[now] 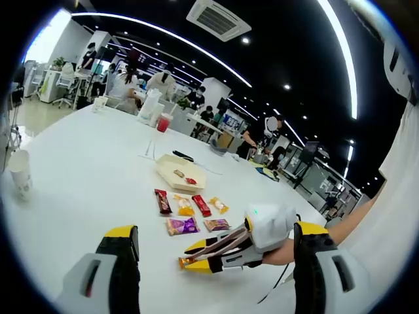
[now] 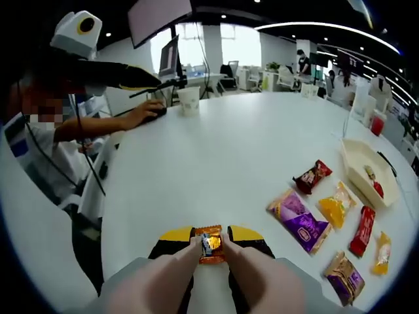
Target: Place the target food into the container with the food tongs after gripping and lifting it, then release it inside without dropping or visibly crushing the food.
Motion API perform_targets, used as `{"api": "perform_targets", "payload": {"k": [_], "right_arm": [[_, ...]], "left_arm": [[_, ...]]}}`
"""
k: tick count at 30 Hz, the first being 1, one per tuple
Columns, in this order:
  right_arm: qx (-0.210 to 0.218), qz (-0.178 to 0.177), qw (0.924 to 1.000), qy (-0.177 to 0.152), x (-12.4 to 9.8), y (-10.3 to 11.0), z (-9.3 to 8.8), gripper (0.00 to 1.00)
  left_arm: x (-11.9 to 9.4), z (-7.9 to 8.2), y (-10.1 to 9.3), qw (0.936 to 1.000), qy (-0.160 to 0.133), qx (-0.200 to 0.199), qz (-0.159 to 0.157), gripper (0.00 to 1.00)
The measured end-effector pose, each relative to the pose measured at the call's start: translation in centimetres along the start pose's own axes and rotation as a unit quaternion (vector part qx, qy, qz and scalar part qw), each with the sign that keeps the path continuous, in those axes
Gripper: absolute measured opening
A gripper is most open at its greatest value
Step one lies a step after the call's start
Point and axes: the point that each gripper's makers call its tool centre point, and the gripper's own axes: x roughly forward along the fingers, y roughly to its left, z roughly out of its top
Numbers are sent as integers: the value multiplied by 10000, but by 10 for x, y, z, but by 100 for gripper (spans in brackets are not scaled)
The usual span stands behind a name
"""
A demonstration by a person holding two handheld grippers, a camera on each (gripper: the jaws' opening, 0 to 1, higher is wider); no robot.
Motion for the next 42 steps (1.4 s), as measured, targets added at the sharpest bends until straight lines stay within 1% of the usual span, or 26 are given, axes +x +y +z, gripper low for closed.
{"api": "perform_targets", "payload": {"k": [2, 6, 9, 14, 15, 17, 21, 25, 34, 42], "right_arm": [[36, -4, 10000, -73, -2, 0, 5, 18], [196, -122, 9993, -310, -12, -5, 20, 18], [280, -199, 9986, -394, -19, -8, 24, 18], [379, -401, 9970, -549, -40, -15, 34, 18], [381, -419, 9968, -559, -42, -15, 34, 18], [363, -507, 9961, -618, -52, -19, 39, 18], [312, -636, 9953, -667, -63, -23, 45, 18], [251, -727, 9946, -694, -69, -25, 50, 18], [191, -787, 9939, -748, -79, -20, 57, 18], [281, -864, 9927, -787, -92, -28, 64, 19]], "left_arm": [[0, 0, 0, 10000, -14, -12, 1, 99], [1, -1, -4, 10000, 3, 15, -61, 99], [0, -3, -7, 10000, 16, 28, -94, 99], [-2, -10, -9, 9999, 53, -58, -148, 99], [-2, -11, -9, 9998, 63, -62, -159, 99], [-2, -13, -10, 9998, 79, -68, -186, 99], [-1, -13, -10, 9997, 69, -73, -245, 99], [1, -11, -11, 9995, 44, -79, -311, 99], [3, -10, -15, 9990, 57, -34, -434, 99], [7, -8, -16, 9986, 72, -34, -520, 99]]}}
